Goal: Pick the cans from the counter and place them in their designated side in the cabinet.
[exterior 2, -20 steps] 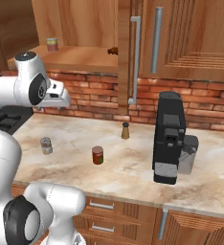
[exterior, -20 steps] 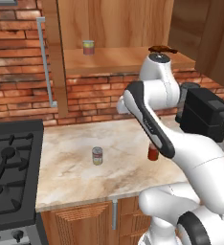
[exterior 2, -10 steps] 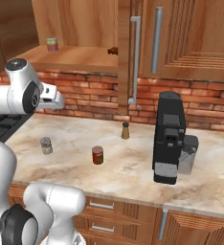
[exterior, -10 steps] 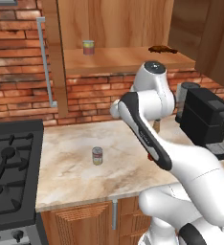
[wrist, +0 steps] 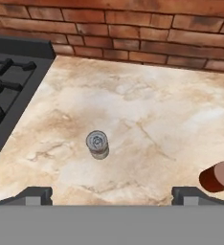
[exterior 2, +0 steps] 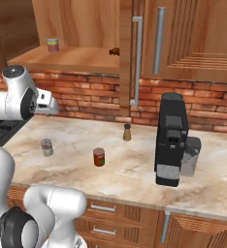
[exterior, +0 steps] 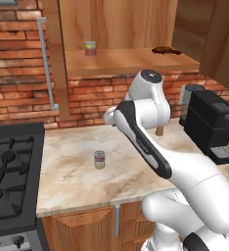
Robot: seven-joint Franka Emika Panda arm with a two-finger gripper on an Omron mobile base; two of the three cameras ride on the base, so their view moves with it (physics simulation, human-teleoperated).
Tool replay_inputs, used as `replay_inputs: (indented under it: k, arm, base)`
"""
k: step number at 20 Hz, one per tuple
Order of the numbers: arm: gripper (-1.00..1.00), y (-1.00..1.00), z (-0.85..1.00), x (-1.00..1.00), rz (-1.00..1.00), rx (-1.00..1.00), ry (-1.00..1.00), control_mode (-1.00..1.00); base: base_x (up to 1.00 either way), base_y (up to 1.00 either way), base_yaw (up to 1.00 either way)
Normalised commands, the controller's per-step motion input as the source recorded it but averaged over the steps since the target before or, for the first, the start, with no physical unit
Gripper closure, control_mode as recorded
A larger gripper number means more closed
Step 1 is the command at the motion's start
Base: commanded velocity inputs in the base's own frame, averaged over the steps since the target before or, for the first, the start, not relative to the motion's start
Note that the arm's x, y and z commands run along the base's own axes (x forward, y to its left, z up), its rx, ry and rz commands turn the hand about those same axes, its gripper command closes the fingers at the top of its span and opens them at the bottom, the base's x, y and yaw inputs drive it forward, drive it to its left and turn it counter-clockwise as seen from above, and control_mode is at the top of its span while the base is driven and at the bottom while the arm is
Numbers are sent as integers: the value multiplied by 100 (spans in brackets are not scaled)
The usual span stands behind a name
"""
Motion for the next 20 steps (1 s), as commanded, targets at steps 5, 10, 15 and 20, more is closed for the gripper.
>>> replay_inputs:
  k: [5,10,15,20]
  arm:
    - [-100,31,-15,11,2,5,0,-100]
    - [-100,20,-30,13,1,0,0,-100]
    - [-100,11,-32,15,1,0,0,-100]
    - [-100,4,-28,7,0,-2,6,-100]
  base:
    - [0,0,0]
    - [0,0,0]
    - [0,0,0]
    - [0,0,0]
